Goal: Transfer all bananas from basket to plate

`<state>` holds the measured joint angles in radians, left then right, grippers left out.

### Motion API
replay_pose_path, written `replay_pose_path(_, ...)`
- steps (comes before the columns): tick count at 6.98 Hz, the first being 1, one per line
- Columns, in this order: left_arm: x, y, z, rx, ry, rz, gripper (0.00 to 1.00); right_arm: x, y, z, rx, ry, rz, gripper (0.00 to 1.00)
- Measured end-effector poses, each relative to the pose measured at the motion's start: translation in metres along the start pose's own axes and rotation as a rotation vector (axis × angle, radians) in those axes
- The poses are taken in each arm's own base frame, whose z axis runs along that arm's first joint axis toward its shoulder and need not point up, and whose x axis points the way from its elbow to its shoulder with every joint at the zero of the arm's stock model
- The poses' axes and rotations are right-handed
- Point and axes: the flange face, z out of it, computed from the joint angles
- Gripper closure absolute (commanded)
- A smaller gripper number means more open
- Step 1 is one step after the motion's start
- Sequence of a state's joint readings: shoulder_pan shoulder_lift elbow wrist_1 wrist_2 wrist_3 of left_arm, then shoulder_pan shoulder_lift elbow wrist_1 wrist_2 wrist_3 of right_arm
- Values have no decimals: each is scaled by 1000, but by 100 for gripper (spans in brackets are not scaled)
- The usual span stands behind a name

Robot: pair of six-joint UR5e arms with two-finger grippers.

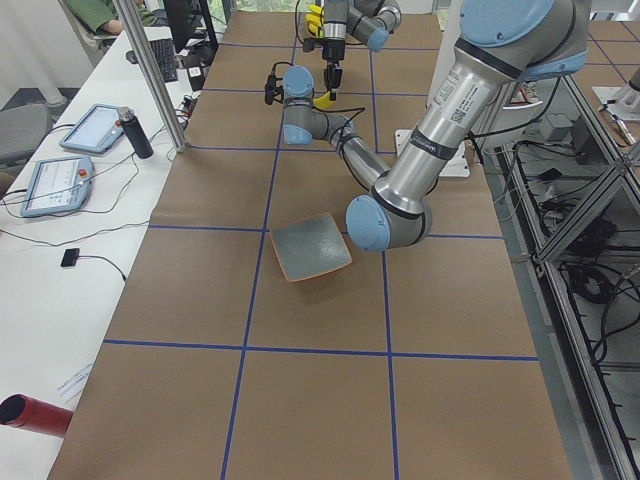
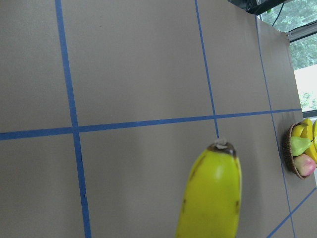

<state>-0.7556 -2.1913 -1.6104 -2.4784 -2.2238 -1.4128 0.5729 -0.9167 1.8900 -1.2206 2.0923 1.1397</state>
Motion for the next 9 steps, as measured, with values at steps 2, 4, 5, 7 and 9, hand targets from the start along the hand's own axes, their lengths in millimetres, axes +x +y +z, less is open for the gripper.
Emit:
replay_pose_path(2, 8, 8, 8, -18, 12, -4, 33, 0, 1, 1, -2, 0, 0, 100)
replay_pose_path(4, 7, 14, 15, -32, 10, -8, 39, 0, 1, 1, -2, 0, -1, 100)
replay_pose_path(5, 5, 15, 17, -35, 8, -10, 41, 0, 1, 1, -2, 0, -2, 100)
replay_pose_path(7, 2, 15, 18, -36, 4, -13, 42, 2, 2, 2, -2, 2, 0, 100)
replay_pose_path(9, 2, 16, 17, -36, 5, -13, 43, 5, 4, 2, -4, 7, 3, 100)
